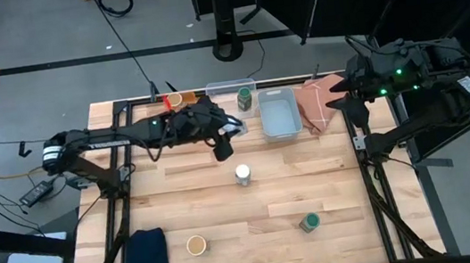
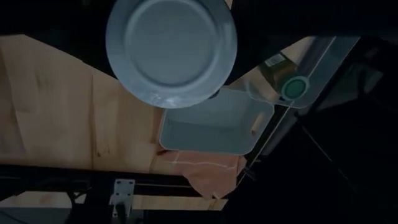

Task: Sort spices by type
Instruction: Put the bottom white seasoning bottle into the gray bin

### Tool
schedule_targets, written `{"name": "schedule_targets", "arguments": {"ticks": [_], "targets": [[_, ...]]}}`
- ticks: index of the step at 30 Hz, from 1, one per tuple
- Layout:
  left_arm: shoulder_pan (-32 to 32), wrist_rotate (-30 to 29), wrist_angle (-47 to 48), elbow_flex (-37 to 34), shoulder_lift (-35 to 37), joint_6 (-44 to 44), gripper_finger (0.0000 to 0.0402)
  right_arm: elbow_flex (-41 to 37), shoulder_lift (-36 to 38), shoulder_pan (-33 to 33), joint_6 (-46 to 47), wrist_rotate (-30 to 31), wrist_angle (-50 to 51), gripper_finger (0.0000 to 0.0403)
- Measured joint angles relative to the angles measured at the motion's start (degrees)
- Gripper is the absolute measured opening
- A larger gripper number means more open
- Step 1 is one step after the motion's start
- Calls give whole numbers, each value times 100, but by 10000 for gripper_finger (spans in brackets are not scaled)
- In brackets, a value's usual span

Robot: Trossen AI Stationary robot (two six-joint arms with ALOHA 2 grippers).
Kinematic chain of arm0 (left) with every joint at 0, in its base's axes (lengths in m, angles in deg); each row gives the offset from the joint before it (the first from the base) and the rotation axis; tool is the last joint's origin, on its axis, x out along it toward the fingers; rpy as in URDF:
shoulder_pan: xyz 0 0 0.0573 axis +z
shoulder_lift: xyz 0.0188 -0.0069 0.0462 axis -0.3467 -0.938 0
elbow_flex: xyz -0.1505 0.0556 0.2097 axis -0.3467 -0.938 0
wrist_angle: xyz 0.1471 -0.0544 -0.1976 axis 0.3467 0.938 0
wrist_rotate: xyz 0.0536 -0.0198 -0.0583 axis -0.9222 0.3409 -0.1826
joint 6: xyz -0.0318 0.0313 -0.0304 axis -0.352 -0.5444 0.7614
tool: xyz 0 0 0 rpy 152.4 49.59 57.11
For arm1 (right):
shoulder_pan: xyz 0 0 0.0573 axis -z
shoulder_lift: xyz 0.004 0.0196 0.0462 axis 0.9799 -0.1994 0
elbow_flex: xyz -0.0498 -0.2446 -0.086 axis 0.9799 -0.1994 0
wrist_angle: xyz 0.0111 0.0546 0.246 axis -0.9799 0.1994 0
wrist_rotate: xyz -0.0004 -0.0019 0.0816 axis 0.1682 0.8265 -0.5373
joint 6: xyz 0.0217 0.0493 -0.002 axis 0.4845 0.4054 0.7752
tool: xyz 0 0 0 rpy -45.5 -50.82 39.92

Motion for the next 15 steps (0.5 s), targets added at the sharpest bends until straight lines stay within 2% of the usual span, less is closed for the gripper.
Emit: {"name": "schedule_targets", "arguments": {"ticks": [7,15], "targets": [[139,36,-316,40,-409,39,222,0,0,-2,0,0,-18,248],[375,165,-262,822,-1052,-46,222,0,0,0,-2,6,-202,248]]}}
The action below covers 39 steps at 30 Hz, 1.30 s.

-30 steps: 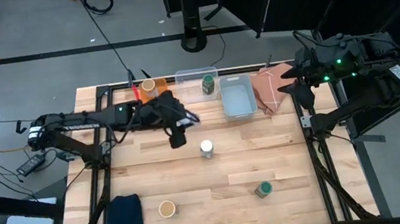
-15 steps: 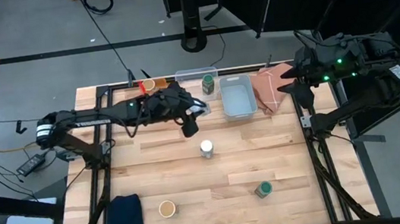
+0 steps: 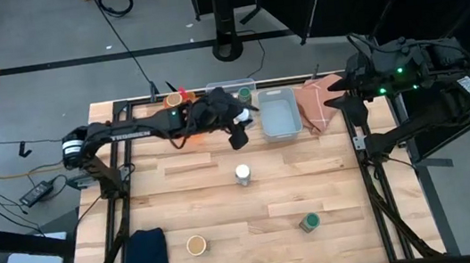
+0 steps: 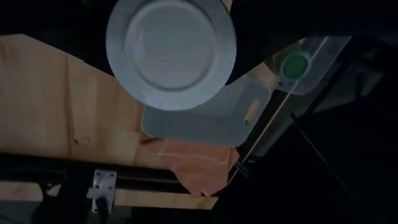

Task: Sort spices by type
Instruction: Put the bottom white seasoning bottle into the gray bin

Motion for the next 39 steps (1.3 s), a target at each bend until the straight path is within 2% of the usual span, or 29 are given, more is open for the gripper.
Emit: {"name": "schedule_targets", "arguments": {"ticks": [11,18,25,39], "targets": [[256,369,394,1424,-1208,-343,222,0,0,1,0,-2,2,248],[344,391,382,2033,-1826,-472,222,0,0,-1,0,-2,4,248],[563,402,346,2156,-2008,-591,208,0,0,-2,0,-4,7,248],[865,507,-247,2160,-2019,-554,205,0,0,-2,-7,-2,8,248]]}}
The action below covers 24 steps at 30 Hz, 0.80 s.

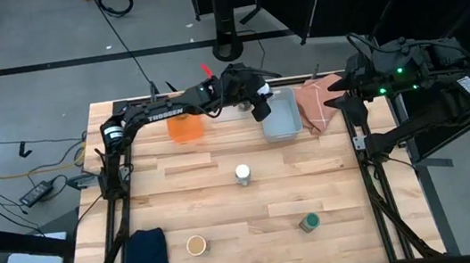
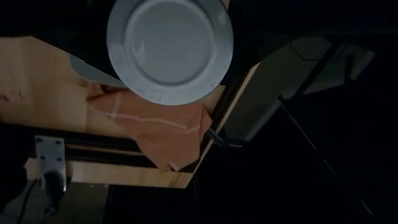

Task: Sort spices by type
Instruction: Put the bottom white seasoning bottle into the gray bin

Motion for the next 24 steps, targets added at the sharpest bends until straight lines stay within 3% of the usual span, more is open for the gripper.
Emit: {"name": "schedule_targets", "arguments": {"ticks": [19,24], "targets": [[169,264,-678,2,-557,714,204,0,-2,0,9,57,-12,248],[173,267,-719,396,-902,794,204,1,-15,-6,8,59,-4,248]]}}
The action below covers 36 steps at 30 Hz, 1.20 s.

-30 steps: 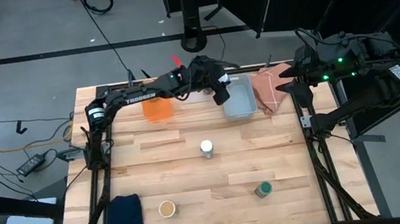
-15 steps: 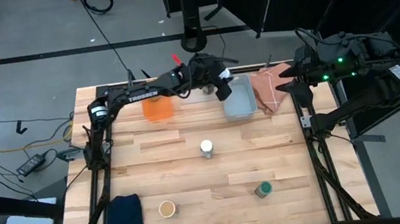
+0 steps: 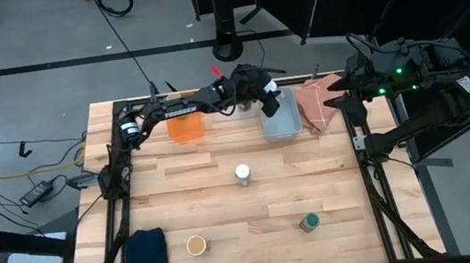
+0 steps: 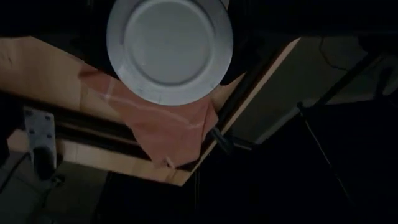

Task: Sort spices by type
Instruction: Put the bottom white seasoning bottle into the gray bin

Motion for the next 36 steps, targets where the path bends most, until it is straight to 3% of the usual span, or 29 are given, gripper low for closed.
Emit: {"name": "schedule_targets", "arguments": {"ticks": [10,16,36], "targets": [[-4,141,1156,1714,-969,-129,204,1,-127,-3,1,-25,16,248],[-4,150,2085,2748,-1521,-951,204,1,-178,-3,-1,-60,33,248],[111,218,2789,2819,-1756,-1108,204,1,-172,-3,-21,-63,37,248]]}}
